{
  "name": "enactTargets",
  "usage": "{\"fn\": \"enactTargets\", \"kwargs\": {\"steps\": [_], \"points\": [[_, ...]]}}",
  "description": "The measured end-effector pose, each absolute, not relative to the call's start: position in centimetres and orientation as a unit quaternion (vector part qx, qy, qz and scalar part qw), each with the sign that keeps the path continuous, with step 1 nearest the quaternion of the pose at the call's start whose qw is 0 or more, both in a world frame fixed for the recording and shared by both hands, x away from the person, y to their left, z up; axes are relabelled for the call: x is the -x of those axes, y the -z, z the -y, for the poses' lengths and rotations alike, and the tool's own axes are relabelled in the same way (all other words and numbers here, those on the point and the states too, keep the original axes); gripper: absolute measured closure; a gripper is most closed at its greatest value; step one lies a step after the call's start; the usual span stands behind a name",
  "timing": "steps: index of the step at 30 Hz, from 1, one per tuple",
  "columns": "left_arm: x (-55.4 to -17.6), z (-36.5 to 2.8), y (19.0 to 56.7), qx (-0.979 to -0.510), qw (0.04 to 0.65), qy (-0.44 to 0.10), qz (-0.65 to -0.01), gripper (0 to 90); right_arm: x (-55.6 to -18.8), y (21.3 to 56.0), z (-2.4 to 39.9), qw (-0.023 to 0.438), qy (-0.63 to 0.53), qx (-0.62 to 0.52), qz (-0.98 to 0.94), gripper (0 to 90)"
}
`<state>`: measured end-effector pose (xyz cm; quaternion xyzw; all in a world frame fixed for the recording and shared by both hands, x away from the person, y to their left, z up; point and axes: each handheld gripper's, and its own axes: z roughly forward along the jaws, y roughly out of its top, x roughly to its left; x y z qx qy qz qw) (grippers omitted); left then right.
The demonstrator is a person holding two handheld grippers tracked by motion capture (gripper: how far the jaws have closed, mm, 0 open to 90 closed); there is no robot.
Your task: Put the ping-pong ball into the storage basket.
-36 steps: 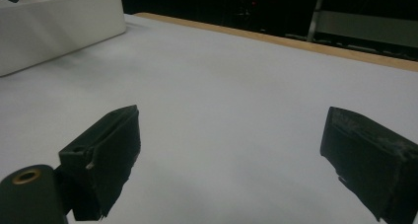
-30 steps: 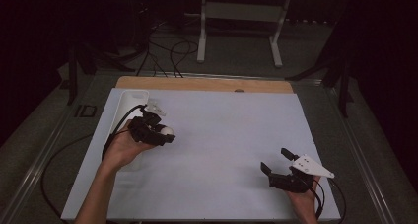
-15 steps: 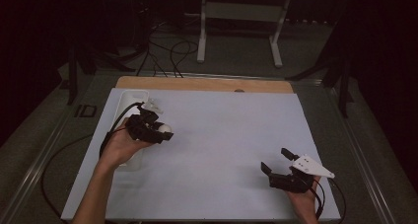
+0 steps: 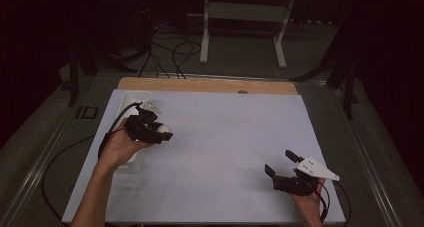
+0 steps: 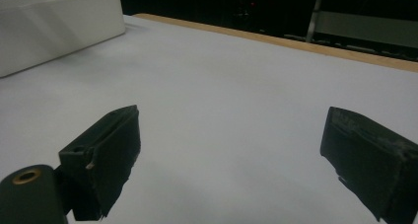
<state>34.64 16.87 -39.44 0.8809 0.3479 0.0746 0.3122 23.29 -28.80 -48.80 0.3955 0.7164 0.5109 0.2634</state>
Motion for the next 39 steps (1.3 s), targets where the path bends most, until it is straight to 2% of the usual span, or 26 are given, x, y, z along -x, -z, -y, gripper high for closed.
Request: {"fn": "enactTargets", "kwargs": {"steps": [39], "points": [[-35.2,-18.2,39.3,-0.873,0.311,-0.097,-0.364,51.2,-23.3,48.8,28.8,0.263,-0.510,-0.396,-0.718,7.9]]}}
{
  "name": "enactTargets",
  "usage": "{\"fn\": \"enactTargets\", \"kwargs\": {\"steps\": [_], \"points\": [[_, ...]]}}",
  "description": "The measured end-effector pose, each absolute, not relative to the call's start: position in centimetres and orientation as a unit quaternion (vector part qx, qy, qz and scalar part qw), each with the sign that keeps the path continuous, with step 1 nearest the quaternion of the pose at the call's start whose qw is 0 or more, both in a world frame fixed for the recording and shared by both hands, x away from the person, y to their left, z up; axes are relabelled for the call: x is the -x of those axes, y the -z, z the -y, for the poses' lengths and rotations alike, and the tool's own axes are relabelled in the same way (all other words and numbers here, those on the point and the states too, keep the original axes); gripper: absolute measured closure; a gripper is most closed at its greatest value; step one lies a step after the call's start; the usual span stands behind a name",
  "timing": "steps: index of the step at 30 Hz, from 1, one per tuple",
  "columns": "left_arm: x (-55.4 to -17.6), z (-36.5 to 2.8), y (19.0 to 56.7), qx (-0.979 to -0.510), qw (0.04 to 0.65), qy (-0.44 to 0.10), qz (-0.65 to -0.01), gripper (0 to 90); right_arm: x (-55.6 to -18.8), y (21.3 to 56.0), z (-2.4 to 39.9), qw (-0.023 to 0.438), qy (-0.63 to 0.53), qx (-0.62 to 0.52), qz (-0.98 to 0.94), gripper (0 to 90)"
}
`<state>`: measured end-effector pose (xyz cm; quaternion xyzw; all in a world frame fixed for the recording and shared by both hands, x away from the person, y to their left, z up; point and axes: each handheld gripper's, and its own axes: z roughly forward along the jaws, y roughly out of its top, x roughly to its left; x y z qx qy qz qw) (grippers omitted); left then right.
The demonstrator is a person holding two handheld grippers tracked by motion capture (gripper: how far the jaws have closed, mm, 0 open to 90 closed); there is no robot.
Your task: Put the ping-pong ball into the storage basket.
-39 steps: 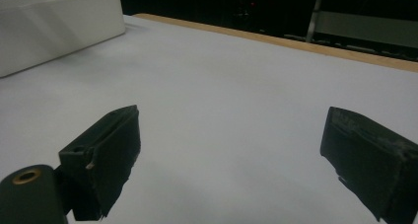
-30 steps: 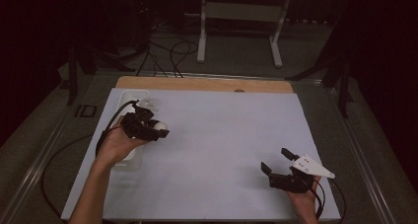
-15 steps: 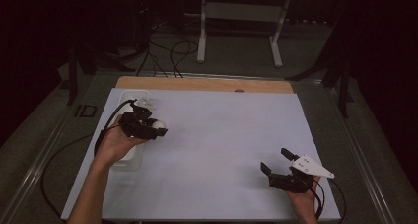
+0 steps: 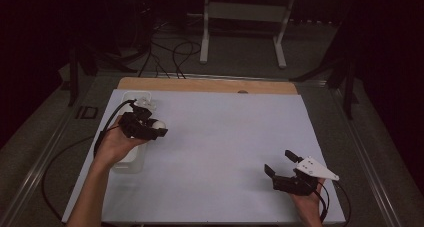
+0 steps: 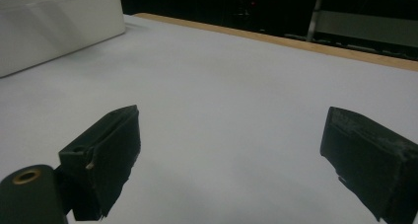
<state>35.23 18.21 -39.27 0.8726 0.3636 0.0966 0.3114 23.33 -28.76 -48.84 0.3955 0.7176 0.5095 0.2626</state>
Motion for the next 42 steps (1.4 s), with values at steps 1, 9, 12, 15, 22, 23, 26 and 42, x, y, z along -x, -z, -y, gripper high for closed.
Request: {"fn": "enactTargets", "kwargs": {"steps": [1,9,12,15,22,23,26,42], "points": [[-35.2,-18.2,39.3,-0.873,0.311,-0.097,-0.364,51.2,-23.3,48.8,28.8,0.263,-0.510,-0.396,-0.718,7.9],[-35.3,-18.6,39.1,-0.871,0.309,-0.103,-0.367,51.2,-23.3,48.8,28.8,0.263,-0.510,-0.396,-0.717,7.9],[-35.3,-18.6,39.1,-0.871,0.307,-0.107,-0.368,51.2,-23.3,48.8,28.8,0.263,-0.510,-0.395,-0.717,7.9],[-35.4,-18.7,39.1,-0.871,0.307,-0.107,-0.369,51.2,-23.3,48.8,28.8,0.264,-0.510,-0.396,-0.717,7.9],[-35.3,-19.0,38.9,-0.867,0.307,-0.116,-0.374,51.2,-23.3,48.8,28.8,0.264,-0.510,-0.396,-0.717,7.9],[-35.3,-19.0,38.9,-0.867,0.307,-0.116,-0.374,51.2,-23.3,48.8,28.8,0.264,-0.510,-0.396,-0.717,7.9],[-35.4,-19.3,38.9,-0.866,0.306,-0.118,-0.377,51.2,-23.3,48.8,28.8,0.264,-0.510,-0.396,-0.717,7.9],[-35.4,-19.8,38.7,-0.861,0.303,-0.128,-0.388,51.3,-23.3,48.8,28.8,0.264,-0.509,-0.396,-0.717,7.9]]}}
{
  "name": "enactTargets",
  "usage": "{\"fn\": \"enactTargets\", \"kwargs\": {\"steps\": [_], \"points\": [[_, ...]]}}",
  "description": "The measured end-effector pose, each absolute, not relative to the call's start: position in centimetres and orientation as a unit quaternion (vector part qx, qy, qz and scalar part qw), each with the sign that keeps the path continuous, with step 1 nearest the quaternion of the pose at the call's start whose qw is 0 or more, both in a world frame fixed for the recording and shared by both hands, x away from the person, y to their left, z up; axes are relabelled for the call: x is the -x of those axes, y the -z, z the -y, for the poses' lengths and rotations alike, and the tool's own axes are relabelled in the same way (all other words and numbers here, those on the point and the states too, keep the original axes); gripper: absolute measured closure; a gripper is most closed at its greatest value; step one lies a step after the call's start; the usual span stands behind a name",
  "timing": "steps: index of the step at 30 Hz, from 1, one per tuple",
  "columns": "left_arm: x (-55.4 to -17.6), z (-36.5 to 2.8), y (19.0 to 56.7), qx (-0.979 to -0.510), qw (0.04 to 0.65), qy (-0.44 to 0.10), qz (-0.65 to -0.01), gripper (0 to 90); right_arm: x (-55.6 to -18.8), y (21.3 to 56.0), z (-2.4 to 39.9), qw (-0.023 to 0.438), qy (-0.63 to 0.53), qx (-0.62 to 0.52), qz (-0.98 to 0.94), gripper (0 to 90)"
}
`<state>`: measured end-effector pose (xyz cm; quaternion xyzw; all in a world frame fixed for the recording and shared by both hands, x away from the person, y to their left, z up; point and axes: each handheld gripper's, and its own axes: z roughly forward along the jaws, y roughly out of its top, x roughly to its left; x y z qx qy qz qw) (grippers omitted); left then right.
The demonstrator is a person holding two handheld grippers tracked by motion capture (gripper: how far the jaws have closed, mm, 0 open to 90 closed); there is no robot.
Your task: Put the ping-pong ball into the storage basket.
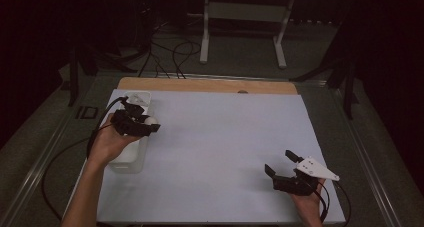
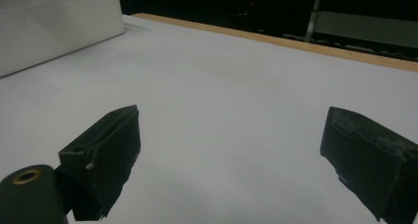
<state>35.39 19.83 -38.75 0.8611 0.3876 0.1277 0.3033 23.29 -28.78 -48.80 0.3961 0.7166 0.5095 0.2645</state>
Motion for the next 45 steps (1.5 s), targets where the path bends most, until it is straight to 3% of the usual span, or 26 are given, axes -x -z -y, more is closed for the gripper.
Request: {"fn": "enactTargets", "kwargs": {"steps": [45], "points": [[-35.8,-21.2,38.9,-0.857,0.280,-0.139,-0.410,51.2,-23.3,48.8,28.8,0.265,-0.510,-0.398,-0.715,7.9]]}}
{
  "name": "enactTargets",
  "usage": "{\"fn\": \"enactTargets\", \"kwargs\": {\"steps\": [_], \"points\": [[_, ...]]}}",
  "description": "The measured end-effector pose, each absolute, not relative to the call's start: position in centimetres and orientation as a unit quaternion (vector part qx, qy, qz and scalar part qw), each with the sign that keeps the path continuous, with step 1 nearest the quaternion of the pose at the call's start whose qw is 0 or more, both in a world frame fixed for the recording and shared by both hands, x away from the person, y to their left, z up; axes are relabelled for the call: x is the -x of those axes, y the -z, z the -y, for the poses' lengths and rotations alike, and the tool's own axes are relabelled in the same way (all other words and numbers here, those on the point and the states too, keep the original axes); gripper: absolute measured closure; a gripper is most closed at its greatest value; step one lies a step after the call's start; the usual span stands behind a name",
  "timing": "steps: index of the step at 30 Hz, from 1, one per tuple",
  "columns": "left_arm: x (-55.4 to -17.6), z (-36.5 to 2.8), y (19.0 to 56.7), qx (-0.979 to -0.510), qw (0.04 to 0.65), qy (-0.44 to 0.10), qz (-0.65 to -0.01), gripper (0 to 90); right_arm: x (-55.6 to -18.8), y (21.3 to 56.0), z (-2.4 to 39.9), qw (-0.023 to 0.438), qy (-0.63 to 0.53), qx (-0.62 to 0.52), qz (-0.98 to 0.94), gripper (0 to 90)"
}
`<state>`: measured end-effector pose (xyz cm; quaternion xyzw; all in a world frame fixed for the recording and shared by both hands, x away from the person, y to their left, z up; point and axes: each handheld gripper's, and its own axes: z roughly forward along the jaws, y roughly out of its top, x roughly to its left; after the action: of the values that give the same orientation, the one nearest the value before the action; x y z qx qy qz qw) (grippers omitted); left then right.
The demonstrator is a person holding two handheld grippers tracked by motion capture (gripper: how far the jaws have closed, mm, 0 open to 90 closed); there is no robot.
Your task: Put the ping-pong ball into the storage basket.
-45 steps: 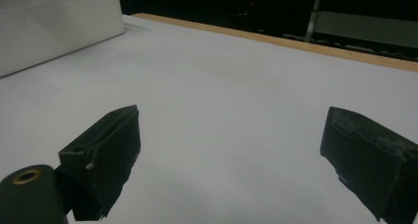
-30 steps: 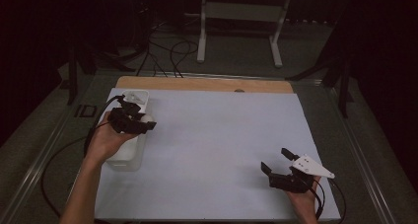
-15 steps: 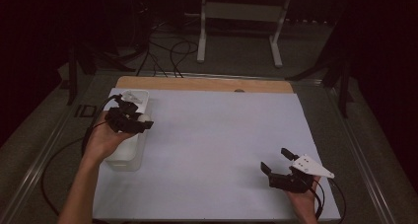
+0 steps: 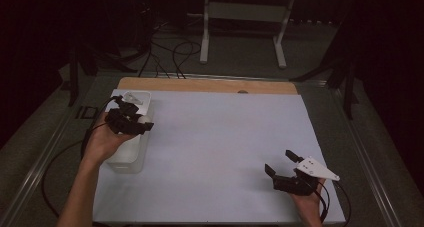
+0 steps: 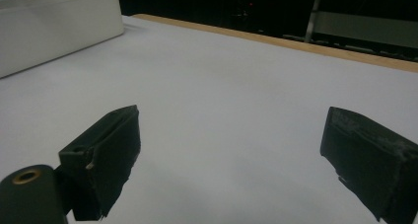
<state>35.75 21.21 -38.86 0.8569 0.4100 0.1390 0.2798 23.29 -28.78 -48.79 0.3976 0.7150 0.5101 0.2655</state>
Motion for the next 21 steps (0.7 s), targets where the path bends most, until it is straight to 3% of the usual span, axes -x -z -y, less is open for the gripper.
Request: {"fn": "enactTargets", "kwargs": {"steps": [21], "points": [[-35.85,-22.03,39.08,-0.858,0.270,-0.136,-0.415,51.2,-23.27,48.78,28.76,0.266,-0.510,-0.398,-0.715,7.9]]}}
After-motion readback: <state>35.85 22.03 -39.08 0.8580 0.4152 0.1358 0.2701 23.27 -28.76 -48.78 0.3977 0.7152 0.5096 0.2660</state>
